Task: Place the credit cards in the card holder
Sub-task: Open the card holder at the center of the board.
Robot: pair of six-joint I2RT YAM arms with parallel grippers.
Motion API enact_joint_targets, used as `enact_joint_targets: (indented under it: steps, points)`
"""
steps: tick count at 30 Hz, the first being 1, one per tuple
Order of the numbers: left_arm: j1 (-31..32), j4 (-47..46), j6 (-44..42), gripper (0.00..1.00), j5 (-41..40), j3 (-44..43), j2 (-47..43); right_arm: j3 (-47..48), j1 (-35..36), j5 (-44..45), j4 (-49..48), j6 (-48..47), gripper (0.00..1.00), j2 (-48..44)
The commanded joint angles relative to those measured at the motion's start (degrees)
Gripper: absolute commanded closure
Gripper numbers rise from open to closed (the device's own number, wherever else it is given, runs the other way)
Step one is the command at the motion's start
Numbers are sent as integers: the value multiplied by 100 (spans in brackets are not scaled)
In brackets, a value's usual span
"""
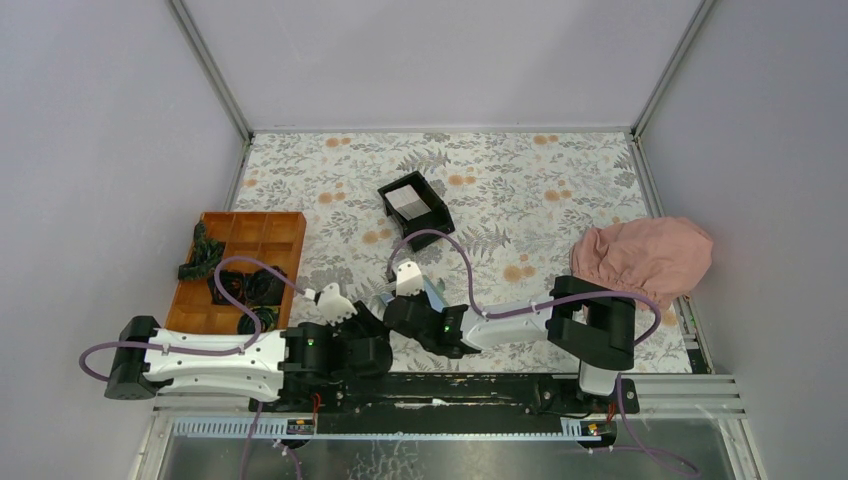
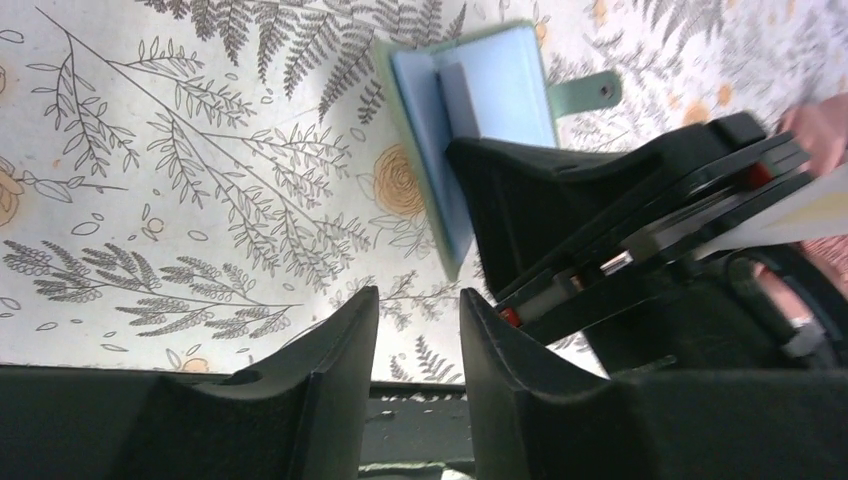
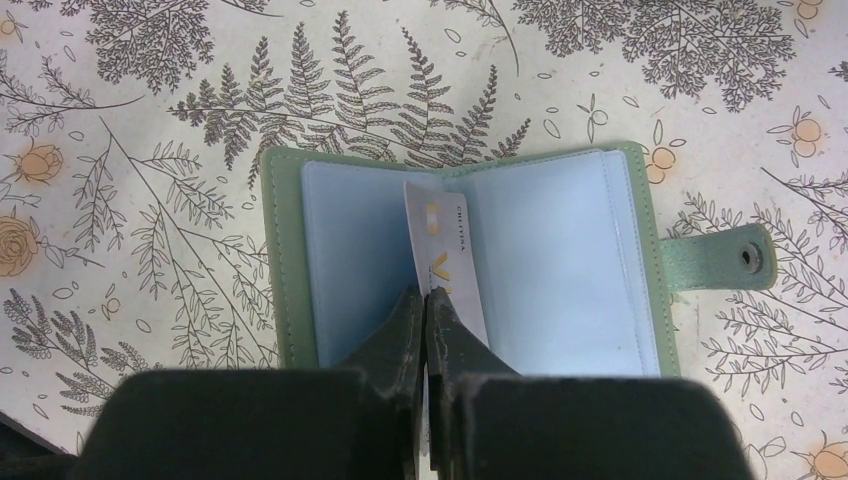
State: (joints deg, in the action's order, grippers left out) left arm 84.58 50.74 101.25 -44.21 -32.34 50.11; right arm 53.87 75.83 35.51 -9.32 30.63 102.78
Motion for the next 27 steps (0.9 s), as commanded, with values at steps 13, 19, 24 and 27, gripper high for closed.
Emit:
enact_joint_targets:
  steps: [13,19,24,27]
  points:
    - [79,86,1081,79,-1376,-45,335,-268,89,-1146,854,364,100,547]
    - [83,59,1295,79,-1471,96,324,-351,89,-1240,813,395,100,452]
    - [76,-432,1210,80,-1664,314,300,-367,89,-1302,802,413,100,438]
    - [45,-633,1067,80,-1725,327,416,-401,88,-1340,791,424,100,406]
